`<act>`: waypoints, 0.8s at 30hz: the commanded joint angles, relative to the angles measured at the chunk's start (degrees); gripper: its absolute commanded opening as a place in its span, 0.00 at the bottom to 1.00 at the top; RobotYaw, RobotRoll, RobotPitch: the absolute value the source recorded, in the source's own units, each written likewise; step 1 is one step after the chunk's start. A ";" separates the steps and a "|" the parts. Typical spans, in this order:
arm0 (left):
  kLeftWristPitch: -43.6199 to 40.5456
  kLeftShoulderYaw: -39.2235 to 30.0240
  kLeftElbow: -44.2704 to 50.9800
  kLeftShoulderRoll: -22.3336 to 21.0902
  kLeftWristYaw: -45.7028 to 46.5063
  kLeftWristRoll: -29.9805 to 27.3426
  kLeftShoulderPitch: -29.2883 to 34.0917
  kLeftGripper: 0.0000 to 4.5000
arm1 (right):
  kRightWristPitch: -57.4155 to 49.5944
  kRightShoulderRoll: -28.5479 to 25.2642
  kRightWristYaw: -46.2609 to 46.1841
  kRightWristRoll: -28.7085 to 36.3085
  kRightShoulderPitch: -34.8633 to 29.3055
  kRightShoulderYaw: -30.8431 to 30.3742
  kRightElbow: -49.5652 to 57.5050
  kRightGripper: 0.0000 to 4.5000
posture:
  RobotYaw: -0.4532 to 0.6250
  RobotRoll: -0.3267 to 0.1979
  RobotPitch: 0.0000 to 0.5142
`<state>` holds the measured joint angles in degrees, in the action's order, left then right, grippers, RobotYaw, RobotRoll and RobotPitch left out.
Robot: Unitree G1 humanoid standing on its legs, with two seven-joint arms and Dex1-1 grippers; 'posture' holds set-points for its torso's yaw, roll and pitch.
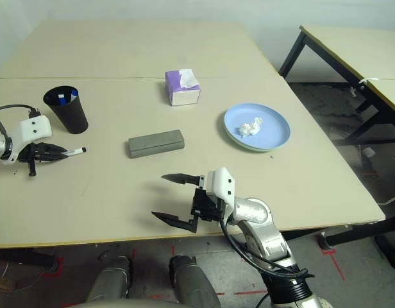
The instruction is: Organize and tidy the items on the table.
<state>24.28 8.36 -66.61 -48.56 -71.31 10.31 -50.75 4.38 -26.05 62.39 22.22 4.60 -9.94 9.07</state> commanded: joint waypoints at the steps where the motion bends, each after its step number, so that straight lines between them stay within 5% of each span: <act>1: 2.16 -2.59 1.91 -0.30 -6.66 -4.80 2.60 0.07 | -0.32 0.34 -0.43 -0.03 0.21 -0.30 -0.27 1.00 | 0.36 0.62 0.26; 5: 3.35 -6.23 7.75 -0.17 -16.30 -12.61 5.84 0.07 | -0.45 1.10 -0.92 0.08 0.55 -0.11 -1.59 1.00 | 0.37 0.62 0.26; 10: -0.65 -10.88 14.58 0.38 -17.52 -19.83 8.07 0.07 | -1.46 2.77 -3.94 0.72 1.91 1.64 -3.63 1.00 | 0.38 0.62 0.26; 24: -21.27 -24.16 39.07 5.97 3.62 -35.04 16.02 0.07 | -3.56 7.76 -15.68 0.67 3.78 6.69 -5.92 1.00 | 0.39 0.62 0.26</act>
<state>5.62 -13.76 -29.68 -43.06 -70.86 -22.85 -35.22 1.35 -18.51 47.36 22.68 9.04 -3.96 3.60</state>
